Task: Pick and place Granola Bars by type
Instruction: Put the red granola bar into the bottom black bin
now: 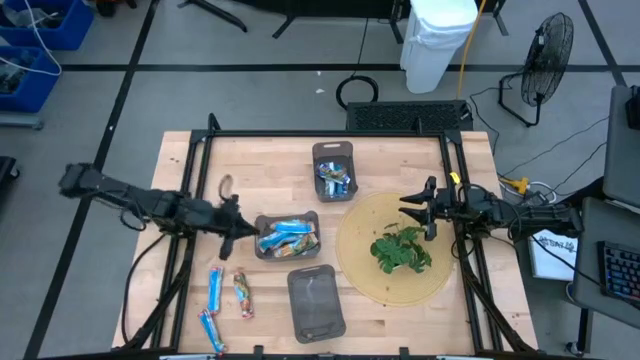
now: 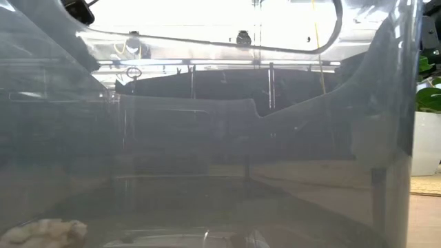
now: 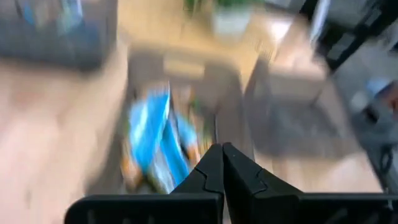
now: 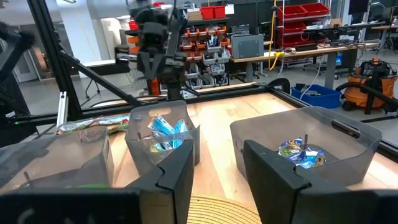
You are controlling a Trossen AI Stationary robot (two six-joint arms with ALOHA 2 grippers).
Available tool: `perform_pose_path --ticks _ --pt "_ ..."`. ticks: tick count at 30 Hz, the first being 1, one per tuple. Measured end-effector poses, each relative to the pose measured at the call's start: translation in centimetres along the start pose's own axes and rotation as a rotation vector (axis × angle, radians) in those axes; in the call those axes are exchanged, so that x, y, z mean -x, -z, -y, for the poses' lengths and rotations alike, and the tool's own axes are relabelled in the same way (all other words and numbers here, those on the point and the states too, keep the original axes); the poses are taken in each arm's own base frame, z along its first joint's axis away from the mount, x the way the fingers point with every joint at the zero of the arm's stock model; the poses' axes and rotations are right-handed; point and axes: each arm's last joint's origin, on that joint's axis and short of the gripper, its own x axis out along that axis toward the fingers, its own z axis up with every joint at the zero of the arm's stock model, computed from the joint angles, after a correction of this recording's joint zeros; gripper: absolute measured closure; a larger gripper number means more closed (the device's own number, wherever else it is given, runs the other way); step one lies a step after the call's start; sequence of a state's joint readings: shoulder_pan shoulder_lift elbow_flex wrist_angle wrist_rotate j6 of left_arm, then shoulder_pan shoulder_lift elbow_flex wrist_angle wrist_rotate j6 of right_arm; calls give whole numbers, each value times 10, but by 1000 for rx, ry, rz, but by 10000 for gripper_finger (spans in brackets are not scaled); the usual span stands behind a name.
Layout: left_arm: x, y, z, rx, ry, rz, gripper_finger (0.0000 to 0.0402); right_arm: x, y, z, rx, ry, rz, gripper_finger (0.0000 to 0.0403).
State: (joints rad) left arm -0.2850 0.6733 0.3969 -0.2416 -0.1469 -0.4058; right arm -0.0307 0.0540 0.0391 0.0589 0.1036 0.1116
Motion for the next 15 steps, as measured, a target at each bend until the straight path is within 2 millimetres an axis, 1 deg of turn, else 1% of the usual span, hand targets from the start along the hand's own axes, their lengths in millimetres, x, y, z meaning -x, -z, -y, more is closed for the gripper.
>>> perform_pose_path --ticks 4,7,11,15 --pt "-11 -14 21 155 -106 -248 398 0 0 0 0 0 0 273" --pt "-20 -24 33 341 -202 -347 398 0 0 0 0 0 0 273" --pt "-33 -20 46 546 -318 -535 393 0 0 0 0 0 1 273" --pt "-37 -8 62 674 -403 -756 398 0 0 0 0 0 1 273"
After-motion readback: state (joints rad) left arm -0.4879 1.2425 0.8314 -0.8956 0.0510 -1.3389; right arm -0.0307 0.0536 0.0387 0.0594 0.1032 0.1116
